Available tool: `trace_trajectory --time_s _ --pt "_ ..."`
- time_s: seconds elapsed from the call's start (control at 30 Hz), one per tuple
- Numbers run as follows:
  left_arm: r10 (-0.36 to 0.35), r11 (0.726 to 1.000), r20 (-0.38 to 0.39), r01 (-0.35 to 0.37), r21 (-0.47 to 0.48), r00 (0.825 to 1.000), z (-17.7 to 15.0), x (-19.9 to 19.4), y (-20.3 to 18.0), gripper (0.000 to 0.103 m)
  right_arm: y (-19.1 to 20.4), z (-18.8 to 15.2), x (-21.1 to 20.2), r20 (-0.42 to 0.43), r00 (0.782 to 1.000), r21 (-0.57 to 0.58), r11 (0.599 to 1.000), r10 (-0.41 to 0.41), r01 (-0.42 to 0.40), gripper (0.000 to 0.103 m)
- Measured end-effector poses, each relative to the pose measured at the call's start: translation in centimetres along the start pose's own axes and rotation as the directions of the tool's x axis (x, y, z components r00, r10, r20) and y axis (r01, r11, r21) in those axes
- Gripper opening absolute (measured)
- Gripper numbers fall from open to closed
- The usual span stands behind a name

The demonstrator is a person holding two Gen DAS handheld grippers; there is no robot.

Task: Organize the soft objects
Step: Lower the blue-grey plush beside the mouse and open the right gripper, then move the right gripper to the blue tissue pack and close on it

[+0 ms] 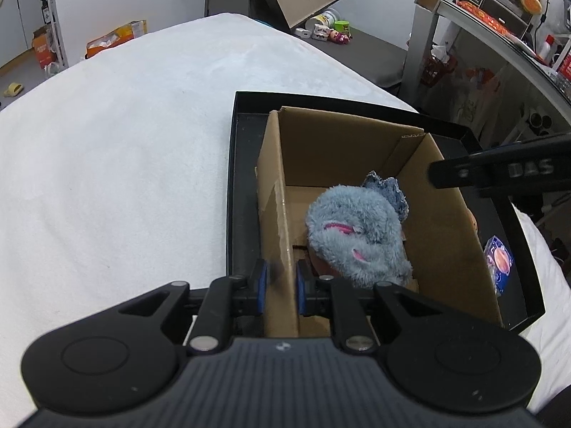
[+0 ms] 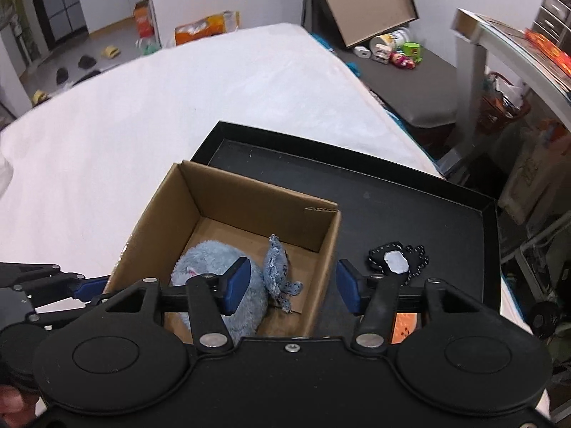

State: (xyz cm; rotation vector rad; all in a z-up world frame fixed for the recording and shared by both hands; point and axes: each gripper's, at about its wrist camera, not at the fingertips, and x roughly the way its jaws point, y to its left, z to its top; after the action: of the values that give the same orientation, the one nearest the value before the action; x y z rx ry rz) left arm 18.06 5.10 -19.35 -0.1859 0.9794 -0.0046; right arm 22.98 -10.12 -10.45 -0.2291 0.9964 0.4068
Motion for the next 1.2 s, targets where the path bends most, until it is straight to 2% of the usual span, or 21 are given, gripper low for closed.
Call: trace_trajectory --time_s 0.1,0.17,0.27,0.43,0.5,0.57,0.6,0.63,0.83,1.2 --pt "0.004 1.000 -0.004 -0.004 0.011 1.000 0.0 -0.2 0.0 0.018 -1.2 -0.2 -1.1 0.009 0.999 0.069 0.997 0.033 -0.033 0.053" --pt "0.012 1.000 -0.008 -0.012 0.025 1.000 0.1 -0.4 -0.2 0.022 -2.0 -0.4 -1.8 0.018 0.998 0.122 0.991 0.059 -0.061 0.057" --pt "0.010 0.999 -0.013 -0.009 0.038 1.000 0.1 -0.6 -0.3 0.036 -3.0 -0.9 -2.7 0.037 0.996 0.179 0.980 0.083 -0.089 0.066" --pt "0.033 0.998 -0.023 -0.032 0.046 0.999 0.6 -1.0 -0.3 0.053 -4.4 -1.8 -3.3 0.046 0.996 0.224 0.970 0.083 -0.091 0.067" --pt "0.036 0.998 -0.023 -0.035 0.049 0.999 0.9 -1.2 -0.2 0.065 -4.9 -2.3 -3.4 0.046 0.996 0.238 0.967 0.082 -0.090 0.068" --pt "0.031 0.998 -0.032 -0.029 0.048 0.999 1.1 -1.3 -0.2 0.077 -5.4 -2.9 -3.5 0.057 0.995 0.246 0.964 0.085 -0.097 0.079" --pt "0.024 0.999 -0.042 -0.022 0.049 0.999 1.2 -1.3 -0.2 0.079 -5.7 -3.2 -3.4 0.062 0.994 0.250 0.963 0.086 -0.099 0.082" --pt "0.021 0.999 -0.050 -0.018 0.049 0.999 1.3 -1.3 -0.2 0.080 -6.0 -3.5 -3.4 0.064 0.994 0.258 0.961 0.088 -0.101 0.086" --pt "0.048 0.997 -0.054 -0.045 0.056 0.997 1.7 -1.6 -0.7 0.084 -7.6 -5.5 -3.3 0.059 0.994 0.298 0.948 0.096 -0.109 0.089" --pt "0.060 0.996 -0.081 -0.054 0.077 0.995 1.9 -1.2 -1.9 0.091 -10.0 -8.5 -2.8 0.043 0.995 0.326 0.940 0.089 -0.098 0.089"
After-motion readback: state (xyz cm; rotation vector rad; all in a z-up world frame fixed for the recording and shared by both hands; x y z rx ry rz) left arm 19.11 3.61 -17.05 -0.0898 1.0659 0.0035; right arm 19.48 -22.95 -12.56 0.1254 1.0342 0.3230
